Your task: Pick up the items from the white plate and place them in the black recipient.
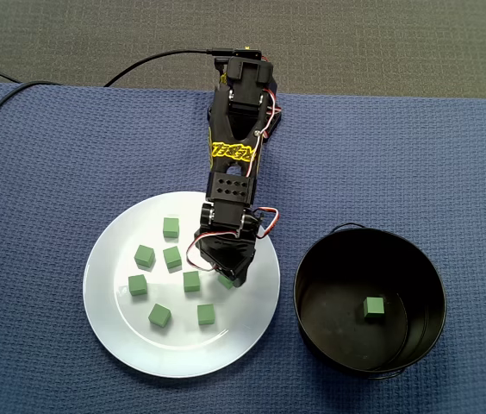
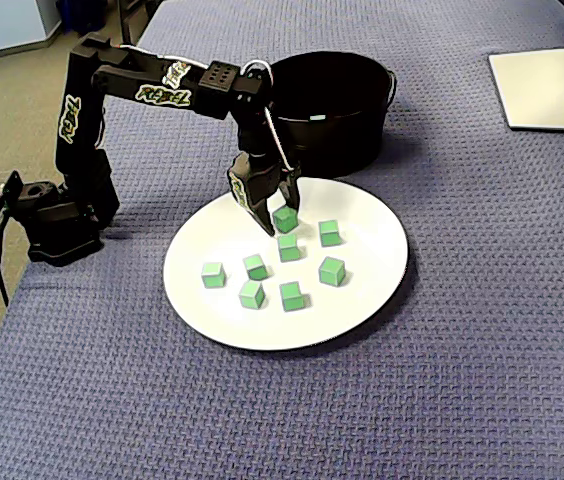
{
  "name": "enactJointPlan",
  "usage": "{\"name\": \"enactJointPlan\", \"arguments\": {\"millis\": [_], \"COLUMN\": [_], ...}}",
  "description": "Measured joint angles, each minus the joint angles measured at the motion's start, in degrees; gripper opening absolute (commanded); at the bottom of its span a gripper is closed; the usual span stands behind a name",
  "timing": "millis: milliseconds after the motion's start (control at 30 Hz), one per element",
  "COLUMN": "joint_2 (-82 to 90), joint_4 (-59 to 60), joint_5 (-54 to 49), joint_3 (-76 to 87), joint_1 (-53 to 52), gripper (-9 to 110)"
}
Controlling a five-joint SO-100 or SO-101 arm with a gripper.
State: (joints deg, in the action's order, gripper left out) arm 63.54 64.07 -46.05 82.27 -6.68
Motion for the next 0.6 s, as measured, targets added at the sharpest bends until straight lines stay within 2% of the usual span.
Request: {"name": "enactJointPlan", "arguments": {"millis": [200,333,600], "joint_2": [1.8,7.9,33.8], "joint_4": [-1.1,4.7,7.9], "joint_5": [1.6,5.6,27.8], "joint_3": [1.5,0.2,-10.4], "joint_1": [0.1,-0.4,-5.0], "gripper": [0,0,0]}}
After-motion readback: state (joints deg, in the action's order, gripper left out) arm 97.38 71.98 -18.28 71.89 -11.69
